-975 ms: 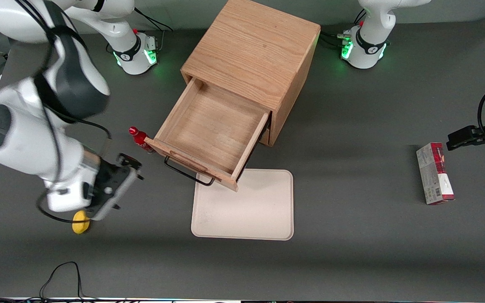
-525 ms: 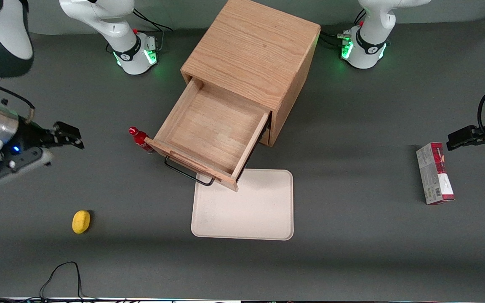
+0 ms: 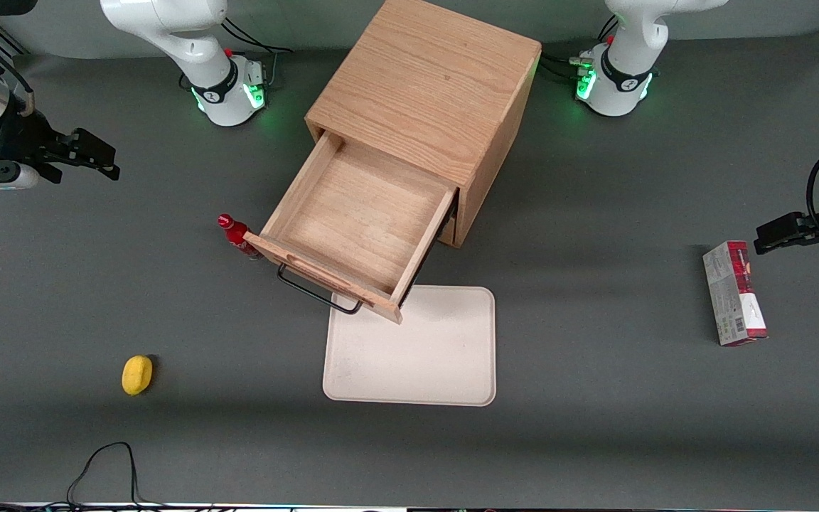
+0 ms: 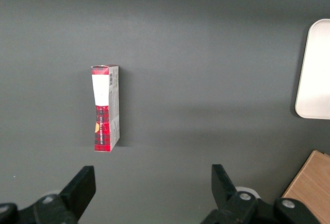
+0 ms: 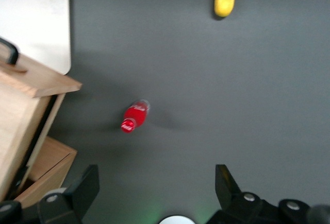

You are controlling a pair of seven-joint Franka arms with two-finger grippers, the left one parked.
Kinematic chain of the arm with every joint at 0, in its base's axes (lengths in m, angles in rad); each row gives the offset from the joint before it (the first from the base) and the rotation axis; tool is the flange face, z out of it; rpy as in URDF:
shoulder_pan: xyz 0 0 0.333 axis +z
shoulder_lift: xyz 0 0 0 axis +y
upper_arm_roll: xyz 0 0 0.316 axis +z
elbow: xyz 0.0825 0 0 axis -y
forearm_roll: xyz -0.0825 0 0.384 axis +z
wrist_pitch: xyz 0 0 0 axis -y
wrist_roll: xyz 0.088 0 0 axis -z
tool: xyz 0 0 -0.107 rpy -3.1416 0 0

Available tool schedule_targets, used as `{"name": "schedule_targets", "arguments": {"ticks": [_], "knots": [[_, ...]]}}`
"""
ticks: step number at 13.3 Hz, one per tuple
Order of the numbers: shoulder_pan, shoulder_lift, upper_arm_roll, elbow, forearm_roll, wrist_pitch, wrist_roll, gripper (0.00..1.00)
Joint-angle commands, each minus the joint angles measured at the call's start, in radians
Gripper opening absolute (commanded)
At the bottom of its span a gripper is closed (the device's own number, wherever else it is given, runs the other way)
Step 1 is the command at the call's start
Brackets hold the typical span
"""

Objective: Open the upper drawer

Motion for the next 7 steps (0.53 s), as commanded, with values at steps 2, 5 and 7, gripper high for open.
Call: {"name": "schedule_targets", "arguments": {"ticks": [2,5,7], "knots": [[0.005,0.014,-0.006,-0.014,-0.017,0.076,0.032,1.0],[0.005,0.023,-0.003,-0.009,-0.017,0.073,0.033,1.0],[0.005,0.031,-0.003,0.003,-0.018,0.073,0.032,1.0]]}}
